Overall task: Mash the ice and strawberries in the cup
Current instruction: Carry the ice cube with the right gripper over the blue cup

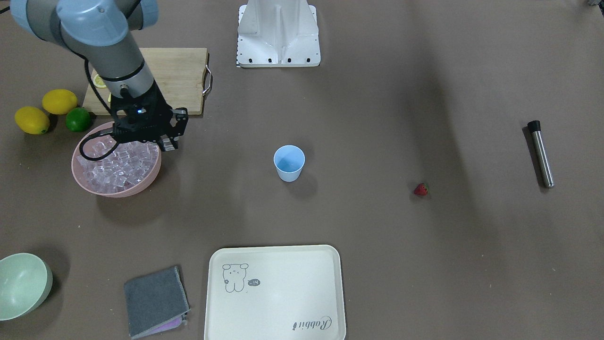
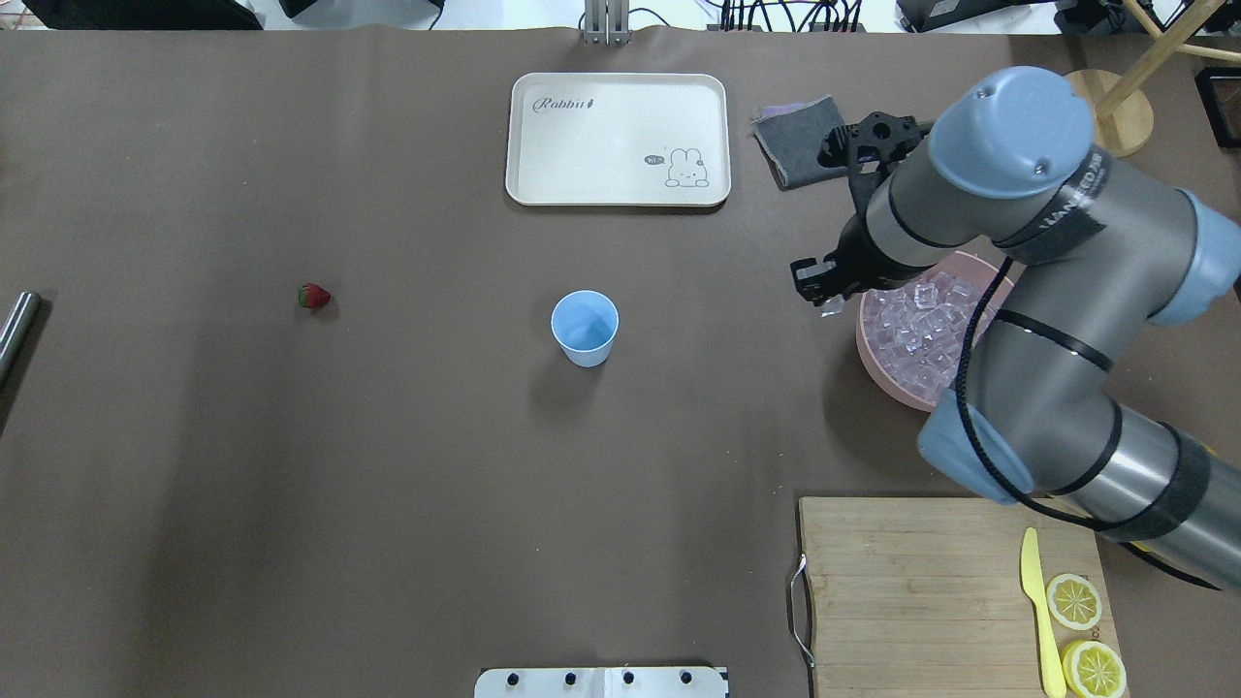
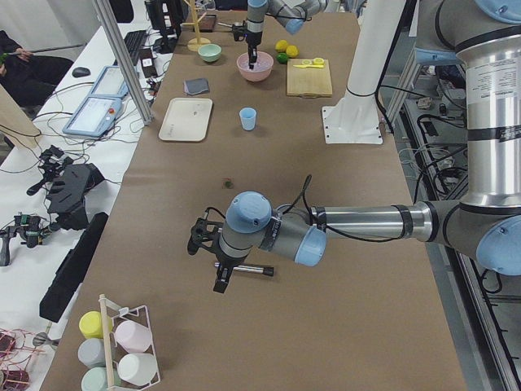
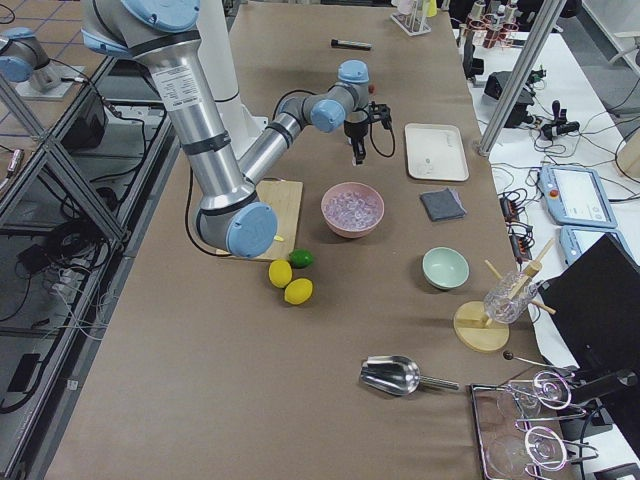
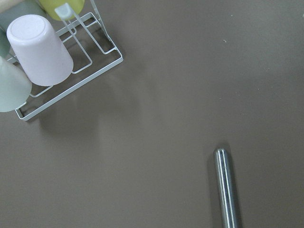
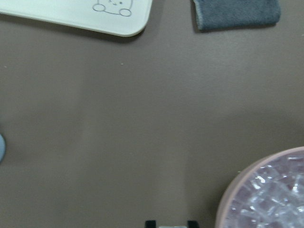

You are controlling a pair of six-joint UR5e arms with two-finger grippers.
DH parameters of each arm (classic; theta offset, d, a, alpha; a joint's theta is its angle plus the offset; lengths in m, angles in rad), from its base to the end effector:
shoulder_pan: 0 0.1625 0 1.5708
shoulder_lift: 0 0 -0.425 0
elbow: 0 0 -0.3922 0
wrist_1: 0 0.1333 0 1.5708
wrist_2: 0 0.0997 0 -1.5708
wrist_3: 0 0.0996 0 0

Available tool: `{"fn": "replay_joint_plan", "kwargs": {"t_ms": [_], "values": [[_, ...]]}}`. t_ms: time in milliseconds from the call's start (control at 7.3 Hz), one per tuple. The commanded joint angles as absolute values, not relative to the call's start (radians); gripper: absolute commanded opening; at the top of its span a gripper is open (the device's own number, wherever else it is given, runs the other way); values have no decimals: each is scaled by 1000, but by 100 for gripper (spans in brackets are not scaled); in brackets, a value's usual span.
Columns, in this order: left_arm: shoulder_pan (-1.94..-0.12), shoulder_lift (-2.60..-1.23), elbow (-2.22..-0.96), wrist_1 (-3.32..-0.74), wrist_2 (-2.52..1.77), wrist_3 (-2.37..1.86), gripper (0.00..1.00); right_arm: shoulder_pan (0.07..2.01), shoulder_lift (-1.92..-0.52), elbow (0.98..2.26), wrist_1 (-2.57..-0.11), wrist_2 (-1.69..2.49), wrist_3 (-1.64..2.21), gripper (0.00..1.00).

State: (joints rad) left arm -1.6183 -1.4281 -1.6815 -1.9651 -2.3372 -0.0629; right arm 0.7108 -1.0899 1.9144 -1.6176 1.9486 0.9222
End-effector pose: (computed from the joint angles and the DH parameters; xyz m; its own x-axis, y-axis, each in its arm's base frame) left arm -0.0855 -0.4467 0.6275 0.7270 0.1522 -0.6695 0.0903 0.9455 0.3130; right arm -0.3908 -0.4639 0.2474 0.6782 -0.1570 0.7179 -0.0008 0.9768 0.2144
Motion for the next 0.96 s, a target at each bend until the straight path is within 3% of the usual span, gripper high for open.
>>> {"fn": "replay_joint_plan", "kwargs": {"t_ms": [0,411,685,822], "values": [[-1618,-1430,-1681,-1965,-2338,-64,99,587,-913,1821,-1620,1820,1156,18],[-1618,-1428,-1680,-1965,-2338,-63,99,526,-720,1634,-1614,1732,1273,18],[-1618,-1430,-1680,-1965,-2338,-63,99,496,-710,1597,-1574,1683,1299,18],[-1618,-1430,-1680,-1965,-2338,-63,99,477,-718,1512,-1436,1680,1302,19]]}}
